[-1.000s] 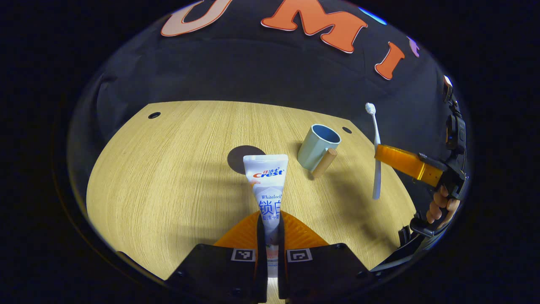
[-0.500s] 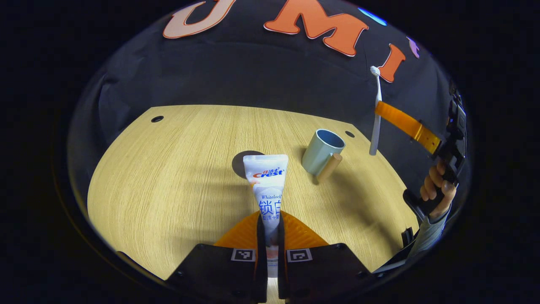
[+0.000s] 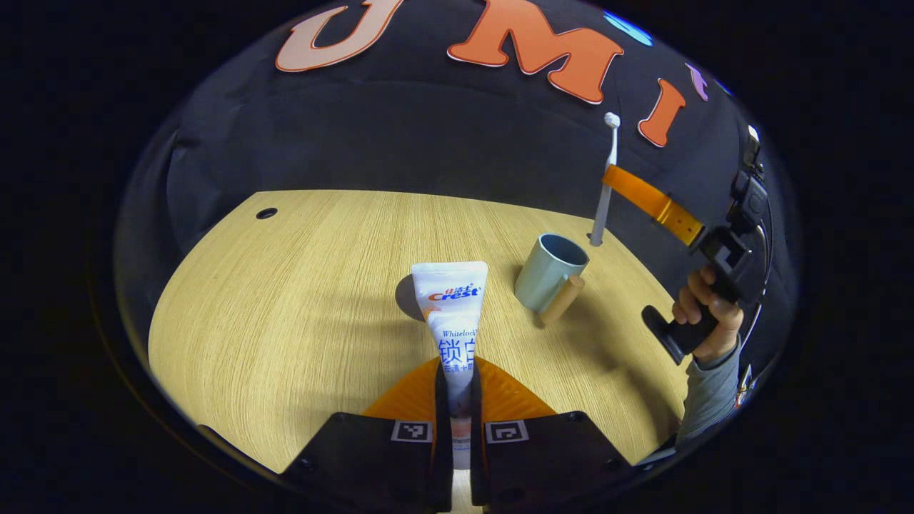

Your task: Put the toothbrush and toothpaste on the desktop into the cup, then pick up the cup and place it on the coaster on the desktop.

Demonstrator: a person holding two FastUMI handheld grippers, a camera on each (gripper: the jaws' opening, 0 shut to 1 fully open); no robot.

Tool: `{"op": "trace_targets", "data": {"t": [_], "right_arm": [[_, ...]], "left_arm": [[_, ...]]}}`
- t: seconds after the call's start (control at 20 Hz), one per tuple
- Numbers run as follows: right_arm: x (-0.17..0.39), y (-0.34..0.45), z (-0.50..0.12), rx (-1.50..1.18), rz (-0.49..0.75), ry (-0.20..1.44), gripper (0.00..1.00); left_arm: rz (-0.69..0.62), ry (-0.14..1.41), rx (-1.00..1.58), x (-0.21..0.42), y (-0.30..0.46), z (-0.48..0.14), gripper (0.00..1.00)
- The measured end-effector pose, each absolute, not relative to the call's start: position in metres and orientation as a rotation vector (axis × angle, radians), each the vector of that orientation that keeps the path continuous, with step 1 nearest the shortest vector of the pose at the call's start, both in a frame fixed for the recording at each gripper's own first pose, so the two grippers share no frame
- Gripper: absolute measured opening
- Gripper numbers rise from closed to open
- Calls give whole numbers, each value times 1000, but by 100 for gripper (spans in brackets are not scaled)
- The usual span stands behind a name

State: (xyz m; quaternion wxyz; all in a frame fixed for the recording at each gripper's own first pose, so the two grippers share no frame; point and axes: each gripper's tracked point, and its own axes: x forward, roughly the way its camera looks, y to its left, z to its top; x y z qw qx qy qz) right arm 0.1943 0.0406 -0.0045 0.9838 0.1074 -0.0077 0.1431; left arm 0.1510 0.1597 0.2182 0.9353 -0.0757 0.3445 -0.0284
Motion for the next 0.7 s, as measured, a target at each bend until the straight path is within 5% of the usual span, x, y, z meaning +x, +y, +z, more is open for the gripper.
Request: {"op": "trace_targets", "data": {"t": [0.7], "right_arm": [[216,36,-70,278,232,89,7]], "left_arm": [[-85,476,-157,177,152,336,13]]}}
